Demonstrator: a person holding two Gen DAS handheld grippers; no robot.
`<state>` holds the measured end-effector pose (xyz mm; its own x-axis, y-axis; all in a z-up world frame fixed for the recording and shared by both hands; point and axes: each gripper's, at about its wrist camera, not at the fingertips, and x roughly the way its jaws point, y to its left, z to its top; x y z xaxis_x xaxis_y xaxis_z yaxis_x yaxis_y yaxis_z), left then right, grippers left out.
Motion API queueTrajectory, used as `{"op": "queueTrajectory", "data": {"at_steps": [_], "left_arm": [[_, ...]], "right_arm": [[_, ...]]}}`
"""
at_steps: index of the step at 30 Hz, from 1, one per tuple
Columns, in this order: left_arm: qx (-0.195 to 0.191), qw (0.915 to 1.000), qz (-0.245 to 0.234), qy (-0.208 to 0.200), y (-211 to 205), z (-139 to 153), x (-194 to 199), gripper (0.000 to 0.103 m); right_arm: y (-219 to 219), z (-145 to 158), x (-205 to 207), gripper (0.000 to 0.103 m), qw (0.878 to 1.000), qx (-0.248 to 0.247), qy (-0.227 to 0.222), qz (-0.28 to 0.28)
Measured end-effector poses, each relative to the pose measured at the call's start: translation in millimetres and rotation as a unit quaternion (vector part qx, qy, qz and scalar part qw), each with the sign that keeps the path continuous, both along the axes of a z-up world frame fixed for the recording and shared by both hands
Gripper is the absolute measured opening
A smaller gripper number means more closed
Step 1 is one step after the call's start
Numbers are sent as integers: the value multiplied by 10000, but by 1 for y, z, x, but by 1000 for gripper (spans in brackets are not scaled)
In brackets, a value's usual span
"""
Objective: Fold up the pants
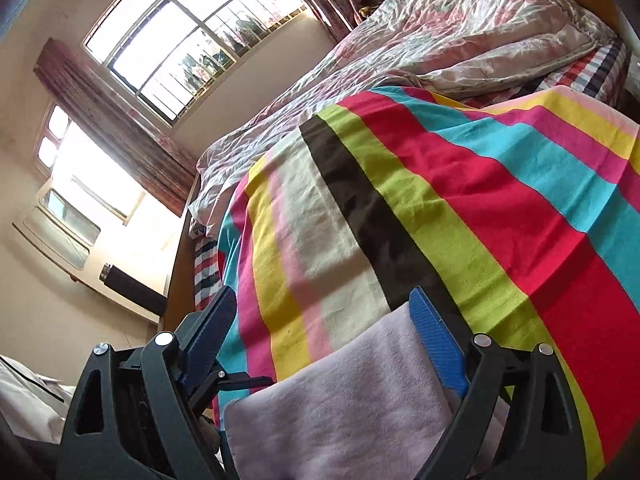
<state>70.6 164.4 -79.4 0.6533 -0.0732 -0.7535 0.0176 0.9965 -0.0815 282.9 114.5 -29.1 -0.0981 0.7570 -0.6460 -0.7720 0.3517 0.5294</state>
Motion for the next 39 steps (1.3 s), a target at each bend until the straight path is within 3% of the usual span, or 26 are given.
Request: {"op": "queueTrajectory", "data": {"at_steps": [2,4,6,7,10,12,15,17,18,19,21,22,23,28,32,37,39], "left_arm": [[-1,10000,1,-11,1,0,1,102],[0,10000,11,-28,1,0,0,102],[8,10000,25,-35,0,0,-2,102],[15,10000,33,-20,0,1,-2,102],[-10,9997,134,225,2,6,-1,102],[357,9986,304,262,-1,23,-2,101],[374,9984,133,-414,-8,73,-6,101],[266,9971,-111,-709,-18,98,6,101],[244,9961,-289,-795,-27,105,18,102],[301,9954,-447,-789,-38,107,32,102],[576,9932,-702,-722,-68,102,65,102],[655,9919,-852,-677,-83,96,82,102],[687,9914,-955,-582,-96,88,99,101],[725,9895,-1235,-205,-135,50,152,101],[959,9889,-1103,273,-138,14,179,101],[315,9971,-447,522,-106,6,189,102],[288,9972,-443,537,-103,5,190,102]], "right_arm": [[4,-5,-21,87,9996,-159,-168,180],[3,-20,-29,87,9995,-145,90,260],[1,-37,-26,82,9993,-362,71,70],[-4,-38,-22,79,9996,-219,162,-42],[-34,-17,-11,81,9957,-77,-155,-910],[-67,5,-11,83,9874,-128,-685,-1420],[-134,30,-18,89,9723,-143,-1107,-2053],[-186,39,-25,90,9561,-115,-1290,-2629],[-210,40,-29,90,9424,-286,-1453,-3000],[-231,38,-33,90,9237,-598,-1666,-3396],[-266,27,-39,90,8726,-1422,-1983,-4231],[-277,18,-39,90,8543,-1782,-2007,-4451],[-286,9,-40,90,8462,-1991,-1968,-4535],[-302,-22,-47,90,8521,-2028,-1713,-4511],[-283,-31,-37,90,8629,-2080,-1668,-4293],[-247,-40,-19,90,8745,-2218,-1774,-3931],[-229,-44,-12,90,8774,-2355,-1896,-3725]]}}
